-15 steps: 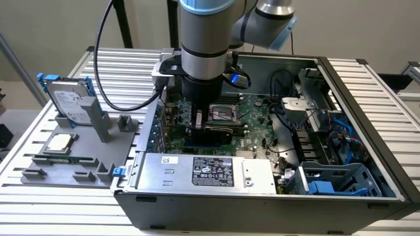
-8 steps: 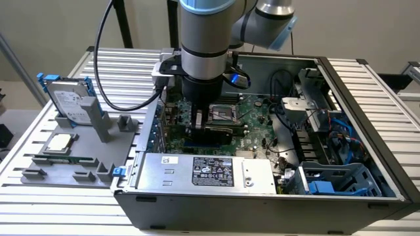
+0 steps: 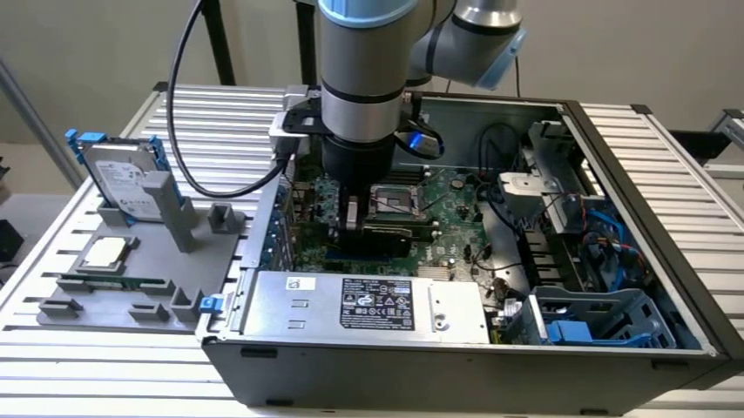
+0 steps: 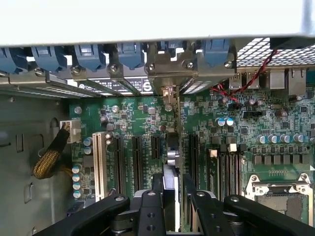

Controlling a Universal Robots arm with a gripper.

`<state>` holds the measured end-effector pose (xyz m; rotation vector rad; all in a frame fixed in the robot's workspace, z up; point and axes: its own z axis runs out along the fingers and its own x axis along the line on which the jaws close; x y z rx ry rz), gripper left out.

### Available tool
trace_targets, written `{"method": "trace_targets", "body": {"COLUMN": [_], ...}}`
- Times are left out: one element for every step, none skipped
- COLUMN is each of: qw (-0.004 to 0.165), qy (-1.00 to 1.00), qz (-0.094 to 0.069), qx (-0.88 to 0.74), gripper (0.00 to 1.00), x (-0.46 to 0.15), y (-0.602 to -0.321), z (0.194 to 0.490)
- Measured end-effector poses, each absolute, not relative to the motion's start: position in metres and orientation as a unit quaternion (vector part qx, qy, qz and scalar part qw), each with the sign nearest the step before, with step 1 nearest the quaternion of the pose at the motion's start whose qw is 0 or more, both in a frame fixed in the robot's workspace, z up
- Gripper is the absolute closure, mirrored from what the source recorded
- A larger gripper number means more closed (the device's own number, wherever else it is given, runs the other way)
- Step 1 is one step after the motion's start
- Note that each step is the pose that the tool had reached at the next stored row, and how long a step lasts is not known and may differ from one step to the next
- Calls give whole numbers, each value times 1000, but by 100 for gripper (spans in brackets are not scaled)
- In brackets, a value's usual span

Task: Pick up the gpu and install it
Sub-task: 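Press down on the gpu until it lock into place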

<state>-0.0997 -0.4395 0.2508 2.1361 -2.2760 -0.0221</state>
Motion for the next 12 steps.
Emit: {"method": "trace_targets", "body": {"qw": [10, 10, 10, 10, 10, 10, 10, 11, 11, 11, 11, 11], "qy": [-729, -729, -729, -729, -729, -729, -729, -729, -729, -729, -729, -729], "qz": [-7, -7, -7, -7, -7, -7, -7, -7, -7, -7, -7, -6], "qx": [684, 684, 684, 684, 684, 684, 684, 684, 684, 684, 684, 684], "gripper": [100, 100, 100, 100, 100, 100, 100, 100, 100, 100, 100, 100], "x": [-100, -100, -100, -100, -100, -100, -100, -100, -100, -100, -100, -100], "y": [-439, -439, -439, -439, -439, -439, -438, -438, -438, -438, -437, -437], "z": [251, 251, 250, 250, 251, 251, 251, 251, 251, 250, 250, 250]}}
